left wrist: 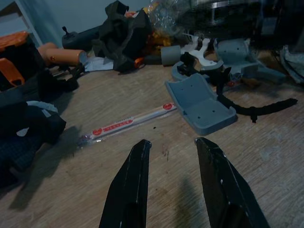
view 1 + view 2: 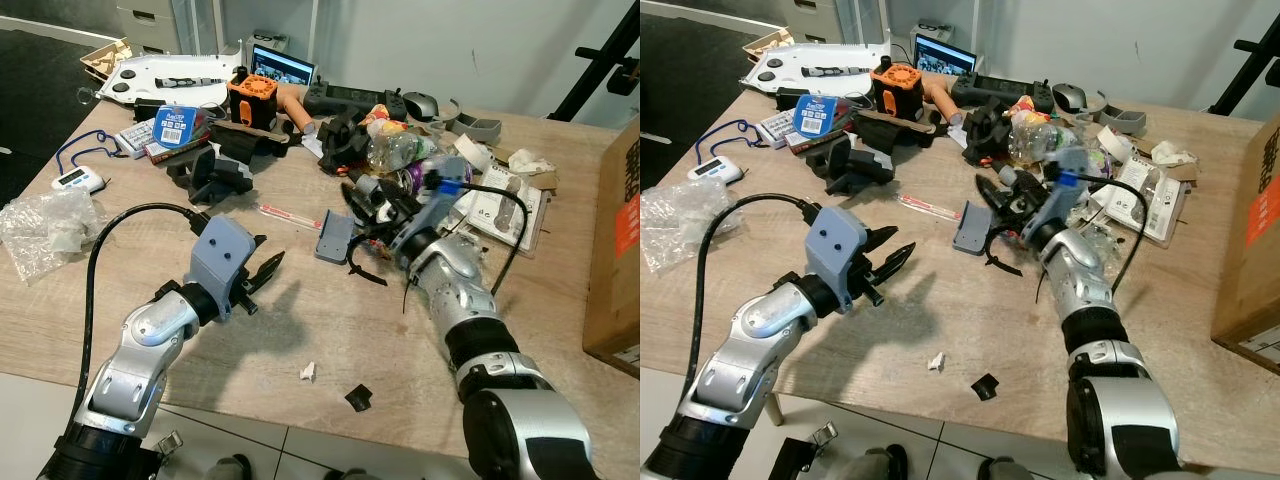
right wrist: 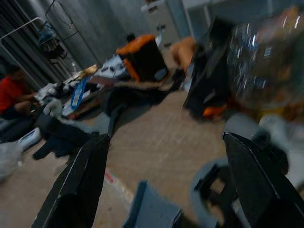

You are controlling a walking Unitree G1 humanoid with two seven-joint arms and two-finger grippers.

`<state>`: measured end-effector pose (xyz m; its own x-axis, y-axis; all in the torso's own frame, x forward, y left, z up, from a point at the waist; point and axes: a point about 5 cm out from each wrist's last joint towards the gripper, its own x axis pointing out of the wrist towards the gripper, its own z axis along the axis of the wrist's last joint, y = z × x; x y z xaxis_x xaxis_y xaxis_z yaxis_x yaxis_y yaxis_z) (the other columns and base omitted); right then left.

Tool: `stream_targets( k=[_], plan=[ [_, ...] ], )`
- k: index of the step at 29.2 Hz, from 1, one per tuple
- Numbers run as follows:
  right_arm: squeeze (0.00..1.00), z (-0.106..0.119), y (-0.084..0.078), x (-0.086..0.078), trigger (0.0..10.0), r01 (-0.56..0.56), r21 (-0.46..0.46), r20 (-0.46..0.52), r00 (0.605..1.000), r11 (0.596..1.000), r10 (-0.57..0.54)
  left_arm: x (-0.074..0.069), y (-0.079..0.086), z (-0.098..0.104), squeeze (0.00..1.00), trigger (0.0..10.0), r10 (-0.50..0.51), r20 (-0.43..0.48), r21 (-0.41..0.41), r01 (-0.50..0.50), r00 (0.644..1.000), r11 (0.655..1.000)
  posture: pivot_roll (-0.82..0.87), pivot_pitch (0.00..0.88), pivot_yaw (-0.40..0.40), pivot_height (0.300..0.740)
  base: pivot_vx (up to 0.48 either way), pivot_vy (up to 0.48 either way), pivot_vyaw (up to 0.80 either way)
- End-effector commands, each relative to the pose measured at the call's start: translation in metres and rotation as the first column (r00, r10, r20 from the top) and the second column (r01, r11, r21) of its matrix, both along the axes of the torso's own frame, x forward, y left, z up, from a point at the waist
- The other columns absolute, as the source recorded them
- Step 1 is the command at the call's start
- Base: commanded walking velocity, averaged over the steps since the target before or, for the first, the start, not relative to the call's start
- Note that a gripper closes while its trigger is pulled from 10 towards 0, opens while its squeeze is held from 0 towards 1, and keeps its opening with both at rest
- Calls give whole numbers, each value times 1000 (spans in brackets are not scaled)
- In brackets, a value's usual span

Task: Picking trash to rubbish bin

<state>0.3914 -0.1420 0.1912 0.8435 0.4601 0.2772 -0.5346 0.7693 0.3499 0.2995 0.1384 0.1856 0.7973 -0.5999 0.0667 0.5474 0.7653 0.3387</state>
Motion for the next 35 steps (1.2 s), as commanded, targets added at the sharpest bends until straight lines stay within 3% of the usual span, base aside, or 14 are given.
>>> stream_targets(
  k=[1,3,4,5,8,11,15,16,17,28,35],
  plan=[
    [1000,-12,7,-2,10000,-63,45,-69,995,997,66,-1,-1,-3,0,10000,-4,-4,10,4,1000,1000,77,234,-37,740,0,0,0],
    [1000,-15,10,-2,10000,-90,52,-80,992,995,94,0,-1,-2,0,10000,0,-1,11,0,1000,1000,77,252,-39,740,0,0,0],
    [184,-19,15,-4,10000,-129,55,-93,987,990,134,0,0,-1,0,10000,4,2,3,-4,1000,1000,79,227,-38,740,0,0,0],
    [0,-21,19,-6,10000,-165,56,-100,980,985,170,-1,1,0,0,10000,7,4,-12,-7,1000,1000,79,227,-38,740,0,0,0],
    [0,-27,27,-9,10000,-235,67,-122,963,970,242,1,3,1,0,10000,24,10,-17,-24,1000,1000,82,242,-45,740,0,0,0],
    [0,-30,29,-11,10000,-262,47,-136,954,964,266,0,4,1,0,10000,24,9,-17,-24,1000,1000,84,212,-43,740,0,0,0],
    [0,-32,29,-11,10000,-269,38,-145,952,963,271,0,4,0,0,10000,23,8,-14,-23,1000,1000,84,235,-46,740,0,0,0],
    [0,-33,27,-10,7255,-253,27,-166,953,967,254,0,3,1,0,10000,23,8,-16,-23,1000,1000,80,235,-44,740,0,0,0],
    [0,-35,25,-9,0,-237,18,-181,955,971,236,0,3,0,0,10000,20,8,-15,-20,1000,1000,80,229,-43,740,0,0,0],
    [0,-34,15,-6,0,-188,16,-207,960,982,187,3,1,1,0,10000,22,13,-13,-21,1000,1000,77,225,-48,740,0,0,0],
    [0,-12,15,0,0,-193,85,-136,970,978,203,5,3,4,0,10000,38,29,-23,-37,999,999,80,210,-51,740,0,0,0]
  ],
)
